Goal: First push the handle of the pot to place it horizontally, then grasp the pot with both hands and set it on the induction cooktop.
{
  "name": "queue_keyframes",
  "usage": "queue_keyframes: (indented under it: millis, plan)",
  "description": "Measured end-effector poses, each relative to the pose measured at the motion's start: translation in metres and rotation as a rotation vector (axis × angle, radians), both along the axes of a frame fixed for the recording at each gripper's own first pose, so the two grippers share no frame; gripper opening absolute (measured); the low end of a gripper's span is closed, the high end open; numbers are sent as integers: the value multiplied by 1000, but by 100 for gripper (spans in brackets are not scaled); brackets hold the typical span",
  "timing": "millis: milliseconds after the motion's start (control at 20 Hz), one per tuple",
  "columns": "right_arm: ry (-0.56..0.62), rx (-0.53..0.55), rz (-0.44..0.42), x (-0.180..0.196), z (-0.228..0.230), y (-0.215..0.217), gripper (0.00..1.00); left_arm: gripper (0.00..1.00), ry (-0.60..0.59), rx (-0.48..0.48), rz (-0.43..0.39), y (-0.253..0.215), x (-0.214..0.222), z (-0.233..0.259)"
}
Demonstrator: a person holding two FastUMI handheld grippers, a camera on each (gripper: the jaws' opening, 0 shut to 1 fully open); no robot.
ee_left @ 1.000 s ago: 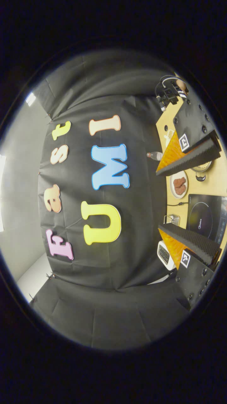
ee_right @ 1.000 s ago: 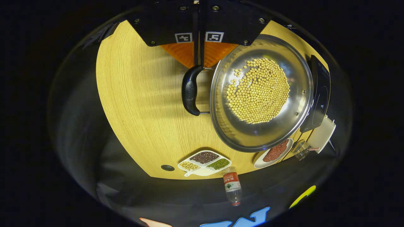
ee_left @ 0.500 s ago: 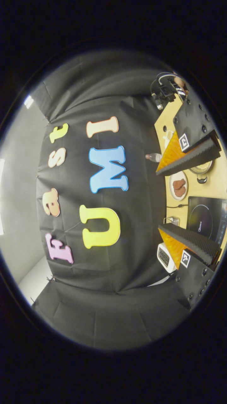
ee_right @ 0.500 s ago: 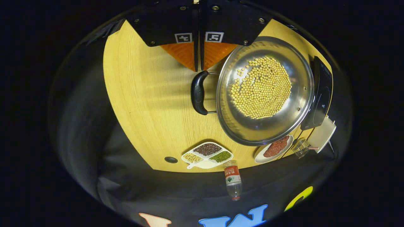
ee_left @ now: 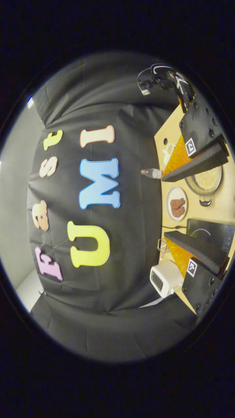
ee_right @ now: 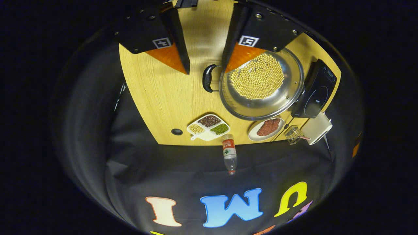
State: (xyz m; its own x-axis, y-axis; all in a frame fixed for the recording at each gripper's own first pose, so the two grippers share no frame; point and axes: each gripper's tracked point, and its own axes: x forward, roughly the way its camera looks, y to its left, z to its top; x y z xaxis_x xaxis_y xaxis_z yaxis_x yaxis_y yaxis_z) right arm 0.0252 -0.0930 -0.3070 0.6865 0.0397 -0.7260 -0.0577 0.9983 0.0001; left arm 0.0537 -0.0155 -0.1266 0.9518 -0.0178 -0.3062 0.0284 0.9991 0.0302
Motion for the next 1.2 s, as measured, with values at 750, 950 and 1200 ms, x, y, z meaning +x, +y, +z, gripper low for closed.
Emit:
queue_keyframes:
  millis: [750,950,1200]
  plan:
    - [62,23,-67,21,-34,16,76,99,407,-82,-93,-15,18,-186]
    - [92,19,-84,33,-52,15,76,98,488,-62,-92,-9,33,-236]
    - [136,36,-119,43,-73,15,76,98,571,-23,-99,-3,41,-281]
